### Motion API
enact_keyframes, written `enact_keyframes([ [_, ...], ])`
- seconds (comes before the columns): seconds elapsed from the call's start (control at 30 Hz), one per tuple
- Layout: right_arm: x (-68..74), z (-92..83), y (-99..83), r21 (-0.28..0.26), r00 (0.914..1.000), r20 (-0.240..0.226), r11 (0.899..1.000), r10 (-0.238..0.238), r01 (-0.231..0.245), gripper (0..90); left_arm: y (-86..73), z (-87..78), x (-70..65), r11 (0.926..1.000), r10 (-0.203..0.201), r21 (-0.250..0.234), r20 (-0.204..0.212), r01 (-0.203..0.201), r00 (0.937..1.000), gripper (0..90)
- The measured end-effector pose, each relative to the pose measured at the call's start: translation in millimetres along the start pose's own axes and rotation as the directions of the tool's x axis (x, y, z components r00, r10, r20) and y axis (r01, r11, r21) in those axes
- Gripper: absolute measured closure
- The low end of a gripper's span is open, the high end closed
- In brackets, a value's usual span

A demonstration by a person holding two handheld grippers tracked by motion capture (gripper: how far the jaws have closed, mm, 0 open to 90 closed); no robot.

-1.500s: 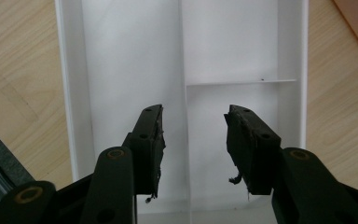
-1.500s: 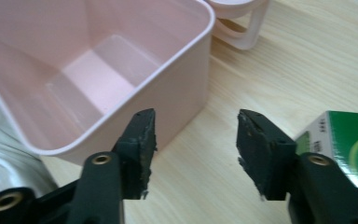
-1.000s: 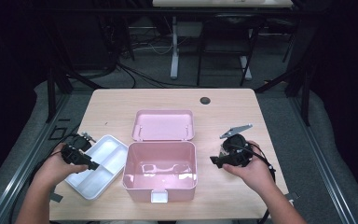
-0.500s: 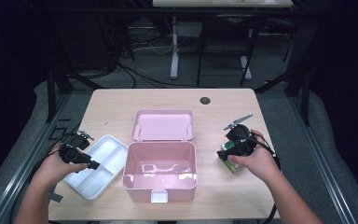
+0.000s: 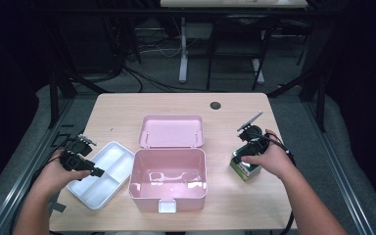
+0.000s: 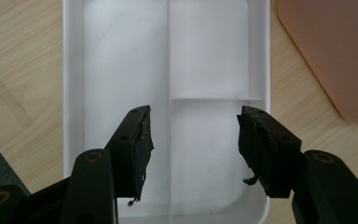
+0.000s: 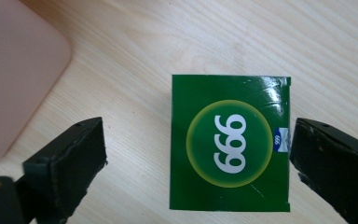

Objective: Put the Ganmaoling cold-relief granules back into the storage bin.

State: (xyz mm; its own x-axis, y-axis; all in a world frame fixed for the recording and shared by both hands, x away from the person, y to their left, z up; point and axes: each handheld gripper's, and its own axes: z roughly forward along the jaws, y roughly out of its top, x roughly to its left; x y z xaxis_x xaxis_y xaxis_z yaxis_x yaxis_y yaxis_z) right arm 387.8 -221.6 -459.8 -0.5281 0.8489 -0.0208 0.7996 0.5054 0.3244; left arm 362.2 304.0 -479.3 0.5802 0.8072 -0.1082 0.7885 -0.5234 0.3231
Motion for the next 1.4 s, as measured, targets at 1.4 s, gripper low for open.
enact_keyframes([
  [1.4,-23.5,37.5,6.5,0.216,0.9994,-0.035,0.976,-0.004,0.012,8.8,-3.9,-0.2,5.5,1.0,0.006,0.0,-0.003,-0.006,1.0,45.3],
])
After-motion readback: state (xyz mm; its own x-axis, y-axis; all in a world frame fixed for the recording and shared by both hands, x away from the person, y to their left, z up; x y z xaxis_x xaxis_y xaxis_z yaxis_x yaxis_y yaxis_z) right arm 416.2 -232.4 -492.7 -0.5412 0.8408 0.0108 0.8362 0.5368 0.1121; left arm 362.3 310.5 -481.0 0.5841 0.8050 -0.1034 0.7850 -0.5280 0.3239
